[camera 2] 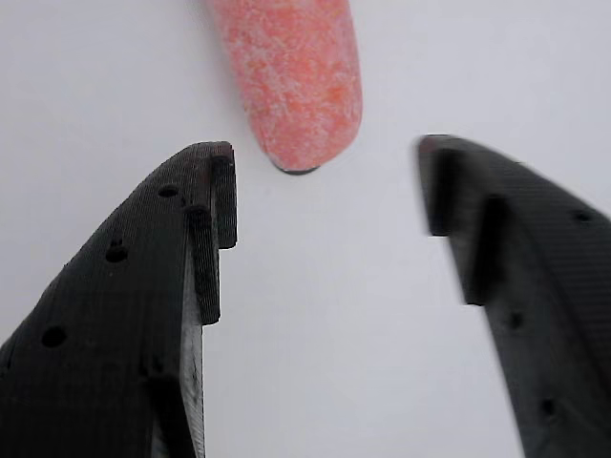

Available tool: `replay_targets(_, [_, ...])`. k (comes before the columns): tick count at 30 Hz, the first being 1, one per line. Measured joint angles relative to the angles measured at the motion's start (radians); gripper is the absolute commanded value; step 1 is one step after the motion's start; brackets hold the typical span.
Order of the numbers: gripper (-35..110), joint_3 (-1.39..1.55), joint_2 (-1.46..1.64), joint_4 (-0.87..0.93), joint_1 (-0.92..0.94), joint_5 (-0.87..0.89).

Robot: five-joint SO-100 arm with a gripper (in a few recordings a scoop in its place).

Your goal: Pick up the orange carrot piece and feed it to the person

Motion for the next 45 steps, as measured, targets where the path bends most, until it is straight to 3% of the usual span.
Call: replay_targets(45, [25, -0.006, -0.087, 0.000, -0.020, 0.000])
